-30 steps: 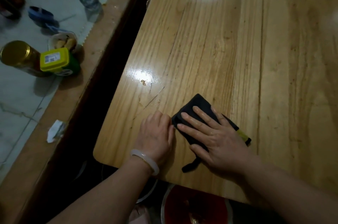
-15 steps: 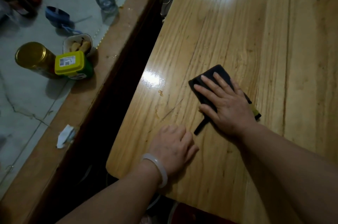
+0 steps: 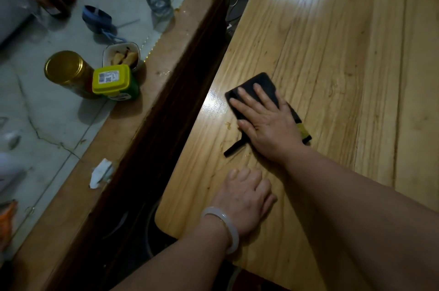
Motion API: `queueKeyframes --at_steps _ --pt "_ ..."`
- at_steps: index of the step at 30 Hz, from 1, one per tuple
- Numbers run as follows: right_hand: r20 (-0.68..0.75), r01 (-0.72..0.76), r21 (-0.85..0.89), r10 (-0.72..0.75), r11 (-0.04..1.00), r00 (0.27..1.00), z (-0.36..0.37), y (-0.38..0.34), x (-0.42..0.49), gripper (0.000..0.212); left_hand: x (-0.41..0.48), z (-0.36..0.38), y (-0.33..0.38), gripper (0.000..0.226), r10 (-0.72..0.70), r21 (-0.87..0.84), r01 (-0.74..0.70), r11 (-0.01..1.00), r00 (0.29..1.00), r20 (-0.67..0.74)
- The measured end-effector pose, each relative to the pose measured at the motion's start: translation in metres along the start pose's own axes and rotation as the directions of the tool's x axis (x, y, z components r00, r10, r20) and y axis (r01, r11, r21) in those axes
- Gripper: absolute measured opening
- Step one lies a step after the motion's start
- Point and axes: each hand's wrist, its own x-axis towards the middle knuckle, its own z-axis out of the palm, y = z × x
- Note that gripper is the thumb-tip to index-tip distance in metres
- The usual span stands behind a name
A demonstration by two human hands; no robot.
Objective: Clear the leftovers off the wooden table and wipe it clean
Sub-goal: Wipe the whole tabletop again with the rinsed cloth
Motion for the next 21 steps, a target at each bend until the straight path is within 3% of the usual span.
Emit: queueKeyframes --at_steps 5,10,12,15,18,21 --pt "0.022 0.184 0.051 -0.186 0.982 0.982 0.004 -0.016 -0.008 0.056 -0.003 -0.007 -0.002 0.031 -0.013 -0.098 0.013 0.995 1.0 0.0" --pt "0.018 0.319 0.034 -0.32 0.947 0.947 0.013 -0.023 -0.03 0.053 -0.018 -0.031 -0.014 0.028 0.126 -0.207 -0.155 0.966 0.981 -0.145" --pt "0.034 0.377 -0.016 -0.376 0.926 0.926 0.018 -0.031 -0.046 0.058 -0.018 -0.041 -0.017 0.027 0.043 -0.195 -0.088 0.977 0.974 -0.222" --pt "-0.016 0.417 0.04 -0.416 0.908 0.909 0.019 -0.049 -0.074 0.056 -0.004 -0.049 -0.028 0.024 -0.154 -0.256 0.088 0.963 0.955 -0.253" --pt "-0.004 0.483 0.041 -0.483 0.875 0.876 0.02 -0.055 -0.095 0.046 0.003 -0.043 -0.038 0.031 -0.267 -0.379 0.19 0.906 0.95 -0.162" --pt "0.055 0.485 0.058 -0.488 0.873 0.871 0.02 -0.054 -0.11 0.044 -0.005 -0.031 -0.035 0.041 -0.239 -0.403 0.192 0.895 0.969 -0.069"
